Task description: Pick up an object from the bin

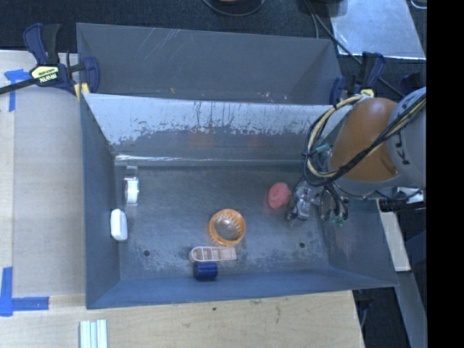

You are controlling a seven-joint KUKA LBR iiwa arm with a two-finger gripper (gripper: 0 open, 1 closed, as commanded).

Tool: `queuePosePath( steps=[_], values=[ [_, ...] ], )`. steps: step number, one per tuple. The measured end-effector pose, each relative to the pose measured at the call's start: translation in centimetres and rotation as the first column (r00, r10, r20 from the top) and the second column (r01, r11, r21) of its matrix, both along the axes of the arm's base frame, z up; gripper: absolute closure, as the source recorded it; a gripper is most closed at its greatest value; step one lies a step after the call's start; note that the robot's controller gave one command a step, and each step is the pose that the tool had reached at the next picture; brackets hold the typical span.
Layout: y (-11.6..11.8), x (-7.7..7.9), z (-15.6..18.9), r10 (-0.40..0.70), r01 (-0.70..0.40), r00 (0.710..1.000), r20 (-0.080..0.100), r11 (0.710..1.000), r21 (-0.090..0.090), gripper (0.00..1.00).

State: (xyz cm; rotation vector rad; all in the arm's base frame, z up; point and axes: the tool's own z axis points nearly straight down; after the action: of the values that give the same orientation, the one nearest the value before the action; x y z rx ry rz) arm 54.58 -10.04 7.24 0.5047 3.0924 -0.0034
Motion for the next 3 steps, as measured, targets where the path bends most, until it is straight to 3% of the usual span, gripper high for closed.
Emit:
queuePosePath(
  steps=[1, 2, 3],
  values=[
    [0.0, -0.1, -0.1, 0.001, -0.001, 1.0, -0.002, 1.0, 0.001, 0.0],
    [0.0, -0.1, -0.1, 0.002, -0.002, 1.0, -0.002, 1.0, 0.001, 0.0],
    [5.6, 2.9, -0.2, -0.153, 0.153, 0.988, 0.006, 0.988, 0.004, 0.0]
  ],
)
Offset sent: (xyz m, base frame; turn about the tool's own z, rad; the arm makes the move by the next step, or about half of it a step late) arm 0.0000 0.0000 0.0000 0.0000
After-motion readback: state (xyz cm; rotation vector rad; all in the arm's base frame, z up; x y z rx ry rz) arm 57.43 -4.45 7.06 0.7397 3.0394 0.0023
